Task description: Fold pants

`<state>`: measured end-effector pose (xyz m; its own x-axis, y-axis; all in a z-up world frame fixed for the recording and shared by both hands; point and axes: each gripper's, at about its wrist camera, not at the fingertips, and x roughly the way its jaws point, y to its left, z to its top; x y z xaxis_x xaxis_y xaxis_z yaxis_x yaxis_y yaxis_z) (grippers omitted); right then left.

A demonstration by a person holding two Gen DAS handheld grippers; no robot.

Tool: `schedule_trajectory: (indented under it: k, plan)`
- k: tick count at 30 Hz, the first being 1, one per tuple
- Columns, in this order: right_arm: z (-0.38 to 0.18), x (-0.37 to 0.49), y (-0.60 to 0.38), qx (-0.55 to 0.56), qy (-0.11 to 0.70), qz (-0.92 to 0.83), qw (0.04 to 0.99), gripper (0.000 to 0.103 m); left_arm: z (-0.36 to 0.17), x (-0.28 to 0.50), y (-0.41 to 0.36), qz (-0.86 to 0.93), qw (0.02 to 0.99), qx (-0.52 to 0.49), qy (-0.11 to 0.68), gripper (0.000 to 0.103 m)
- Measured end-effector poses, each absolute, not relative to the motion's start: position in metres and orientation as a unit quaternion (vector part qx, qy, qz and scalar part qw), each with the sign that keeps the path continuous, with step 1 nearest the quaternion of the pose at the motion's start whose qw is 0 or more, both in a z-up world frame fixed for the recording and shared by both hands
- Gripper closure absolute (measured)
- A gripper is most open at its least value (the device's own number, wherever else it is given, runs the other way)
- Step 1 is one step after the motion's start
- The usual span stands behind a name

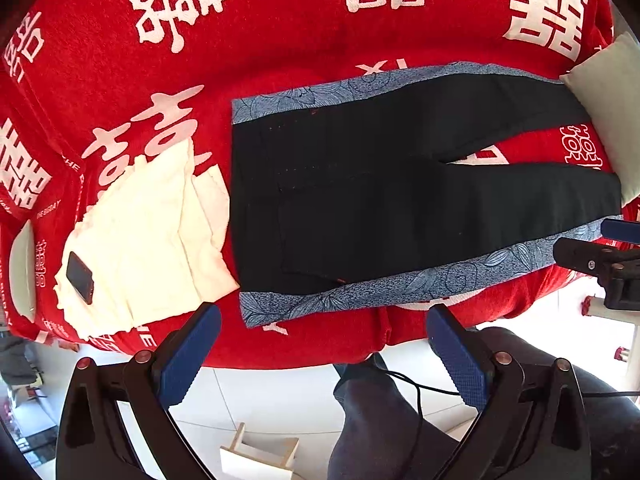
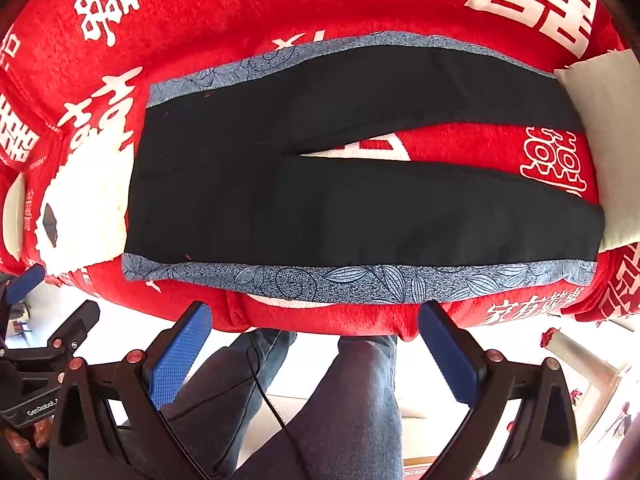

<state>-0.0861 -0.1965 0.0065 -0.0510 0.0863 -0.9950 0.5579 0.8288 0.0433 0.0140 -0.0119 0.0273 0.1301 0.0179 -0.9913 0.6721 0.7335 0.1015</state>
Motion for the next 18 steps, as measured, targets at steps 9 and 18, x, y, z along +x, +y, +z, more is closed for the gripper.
schedule_trajectory:
  k: [9, 18]
  plan:
    - [0.01, -0.088, -0.198, 0.228, 0.698, -0.186, 0.653, 0.0, 0.032, 0.017, -0.015, -0.235, 0.704, 0.279, 0.61, 0.0]
    - [0.007, -0.096, -0.207, 0.238, 0.699, -0.195, 0.645, 0.0, 0.028, 0.016, -0.02, -0.235, 0.7, 0.278, 0.614, 0.0]
